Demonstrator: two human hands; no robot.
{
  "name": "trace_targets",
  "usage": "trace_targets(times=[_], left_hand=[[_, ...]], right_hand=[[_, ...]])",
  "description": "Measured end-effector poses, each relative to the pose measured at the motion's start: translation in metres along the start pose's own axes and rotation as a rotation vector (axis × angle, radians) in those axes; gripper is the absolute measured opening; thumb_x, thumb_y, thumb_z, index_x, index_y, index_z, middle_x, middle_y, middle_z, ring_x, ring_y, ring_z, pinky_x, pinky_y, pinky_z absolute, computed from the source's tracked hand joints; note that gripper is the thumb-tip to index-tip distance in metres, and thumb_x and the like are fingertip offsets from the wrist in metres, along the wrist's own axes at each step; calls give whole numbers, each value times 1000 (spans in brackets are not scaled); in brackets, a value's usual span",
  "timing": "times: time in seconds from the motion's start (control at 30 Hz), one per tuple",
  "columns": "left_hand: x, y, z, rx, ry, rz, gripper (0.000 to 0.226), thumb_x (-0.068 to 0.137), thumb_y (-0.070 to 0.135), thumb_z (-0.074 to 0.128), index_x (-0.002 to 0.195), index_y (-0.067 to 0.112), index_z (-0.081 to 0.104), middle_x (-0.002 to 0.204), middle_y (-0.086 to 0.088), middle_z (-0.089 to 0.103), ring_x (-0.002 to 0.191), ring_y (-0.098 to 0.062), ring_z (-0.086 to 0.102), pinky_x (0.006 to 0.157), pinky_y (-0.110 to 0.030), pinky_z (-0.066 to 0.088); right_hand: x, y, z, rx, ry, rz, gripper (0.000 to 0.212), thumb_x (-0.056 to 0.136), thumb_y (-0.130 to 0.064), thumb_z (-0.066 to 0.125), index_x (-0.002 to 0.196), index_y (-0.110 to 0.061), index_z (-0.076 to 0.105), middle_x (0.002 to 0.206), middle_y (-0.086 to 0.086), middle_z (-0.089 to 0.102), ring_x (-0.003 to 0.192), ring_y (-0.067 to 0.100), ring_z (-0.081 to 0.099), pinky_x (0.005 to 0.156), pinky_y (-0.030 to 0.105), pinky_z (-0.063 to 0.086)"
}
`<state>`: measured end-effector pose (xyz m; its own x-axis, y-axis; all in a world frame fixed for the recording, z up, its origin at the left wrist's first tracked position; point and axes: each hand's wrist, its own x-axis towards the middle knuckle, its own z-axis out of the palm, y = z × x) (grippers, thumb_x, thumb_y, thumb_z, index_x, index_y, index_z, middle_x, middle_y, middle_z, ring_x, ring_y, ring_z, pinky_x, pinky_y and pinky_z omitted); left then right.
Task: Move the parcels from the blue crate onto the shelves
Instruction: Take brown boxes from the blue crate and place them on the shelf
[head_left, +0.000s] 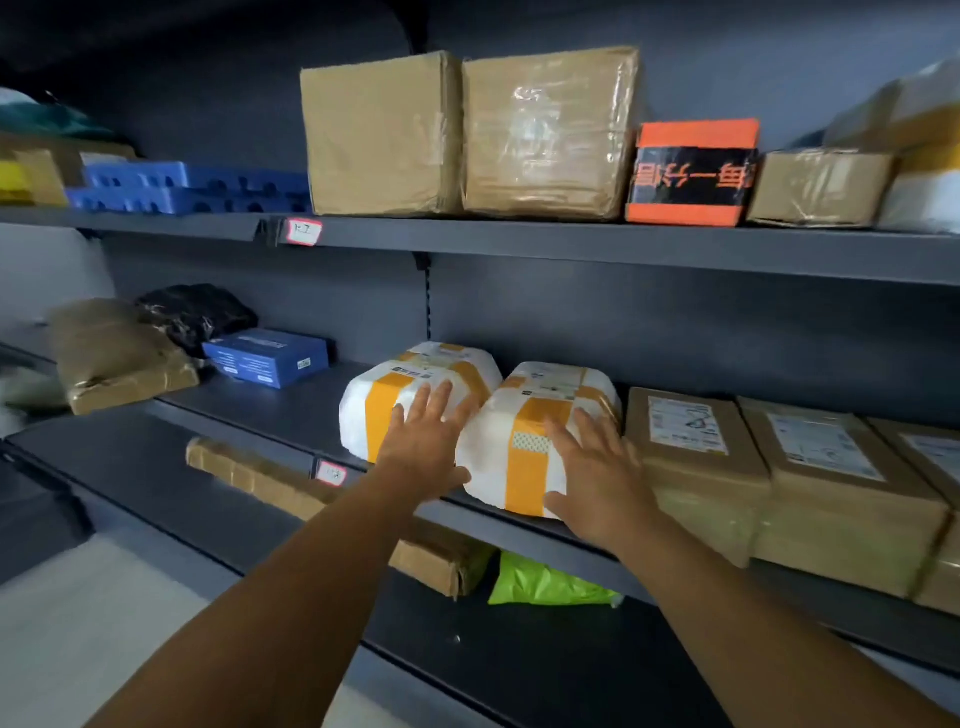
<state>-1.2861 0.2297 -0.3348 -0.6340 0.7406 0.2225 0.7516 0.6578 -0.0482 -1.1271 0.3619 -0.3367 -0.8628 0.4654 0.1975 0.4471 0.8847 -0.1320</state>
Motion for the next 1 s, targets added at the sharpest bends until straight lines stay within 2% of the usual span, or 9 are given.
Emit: trace_targets(times=[0.23, 0.37, 0.5, 0.67, 0.77, 0.9, 1.0], left_hand=[[36, -25, 14, -57, -66, 79, 79, 90, 47, 57, 152, 35, 10, 161, -2, 3, 147, -29, -10, 114, -59, 6], [46, -30, 21, -73, -33, 97, 65, 95, 42, 50, 151, 34, 18, 159, 0, 12, 147, -28, -5, 116, -55, 14], [54, -34, 21, -96, -20, 126, 61, 96, 39, 50, 150, 33, 22, 158, 1, 16, 147, -27, -1, 116, -53, 16], [55, -39, 19, -92, -41, 141, 66, 95, 42, 51, 151, 33, 17, 160, 0, 12, 148, -26, -2, 116, -53, 16], [51, -34, 17, -79, -20, 157, 78, 92, 48, 53, 153, 30, 8, 161, 0, 6, 148, -25, -6, 117, -52, 6], [42, 3, 13, -171, 90, 341, 89, 86, 51, 61, 153, 30, 6, 161, 5, 4, 148, -21, -9, 117, -47, -1], [38, 49, 8, -202, 113, 482, 92, 84, 53, 62, 153, 31, 6, 161, 8, 2, 148, -15, -10, 118, -42, -3]], right_hand=[[29, -18, 18, 11, 63, 97, 76, 94, -26, 52, 152, -39, 4, 162, 1, -4, 148, 29, -8, 119, 42, 7], [43, -20, 23, 39, 89, 144, 73, 96, -14, 46, 151, -40, 7, 162, -1, -2, 148, 28, -6, 119, 37, 10], [50, -21, 25, 34, 82, 169, 76, 94, -11, 48, 151, -40, 7, 162, -2, -2, 148, 27, -7, 118, 35, 13], [50, -22, 20, 6, 50, 167, 79, 93, -18, 51, 152, -39, 3, 162, 0, -4, 148, 28, -8, 118, 40, 10], [42, -24, 14, -15, 53, 155, 86, 93, -24, 55, 152, -36, -6, 162, 1, -10, 148, 26, -12, 119, 41, 2], [20, -13, 6, -86, 158, 215, 95, 91, -20, 59, 152, -27, -14, 161, 5, -15, 147, 25, -19, 117, 40, -9], [2, 13, -12, -170, 162, 344, 95, 88, -13, 58, 152, -19, -12, 160, 11, -14, 147, 28, -18, 117, 43, -7]])
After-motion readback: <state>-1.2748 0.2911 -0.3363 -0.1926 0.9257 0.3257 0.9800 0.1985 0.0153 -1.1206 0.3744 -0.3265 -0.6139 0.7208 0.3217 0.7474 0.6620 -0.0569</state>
